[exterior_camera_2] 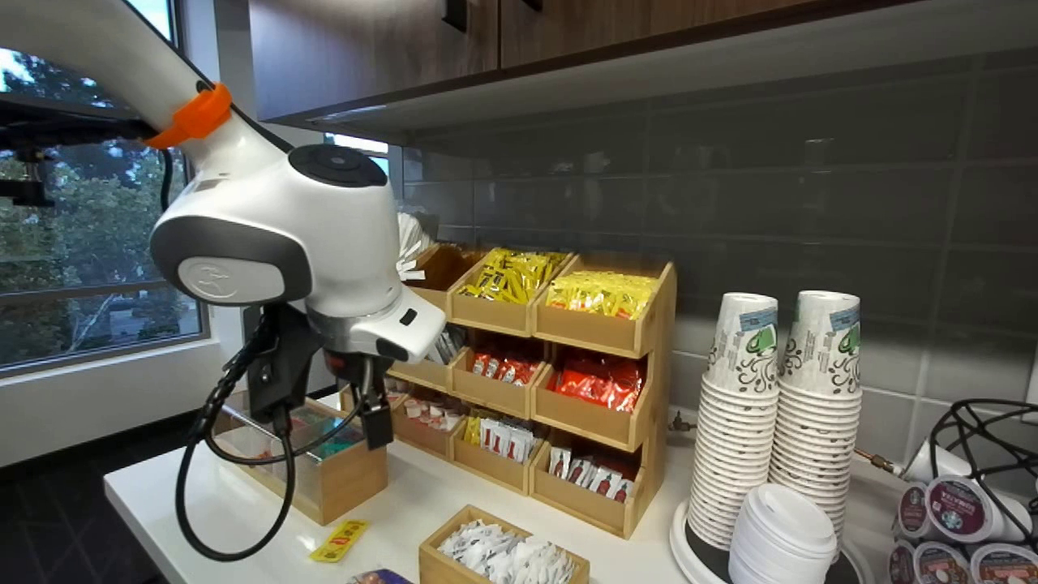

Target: Pick up a sachet from the shelf and put it on the table

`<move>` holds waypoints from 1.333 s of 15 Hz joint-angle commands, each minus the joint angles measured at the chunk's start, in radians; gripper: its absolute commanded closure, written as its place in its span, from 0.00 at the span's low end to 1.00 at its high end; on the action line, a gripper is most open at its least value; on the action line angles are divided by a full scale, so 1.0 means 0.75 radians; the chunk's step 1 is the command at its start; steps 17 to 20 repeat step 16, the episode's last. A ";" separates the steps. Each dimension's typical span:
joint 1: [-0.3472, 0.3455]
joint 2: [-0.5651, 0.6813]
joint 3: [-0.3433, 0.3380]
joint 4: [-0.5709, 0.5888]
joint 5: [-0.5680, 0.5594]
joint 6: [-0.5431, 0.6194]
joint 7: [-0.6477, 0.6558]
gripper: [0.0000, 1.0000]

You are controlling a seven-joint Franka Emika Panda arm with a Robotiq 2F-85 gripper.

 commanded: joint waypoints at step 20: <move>0.013 -0.274 -0.014 -0.062 -0.383 -0.058 0.175 0.00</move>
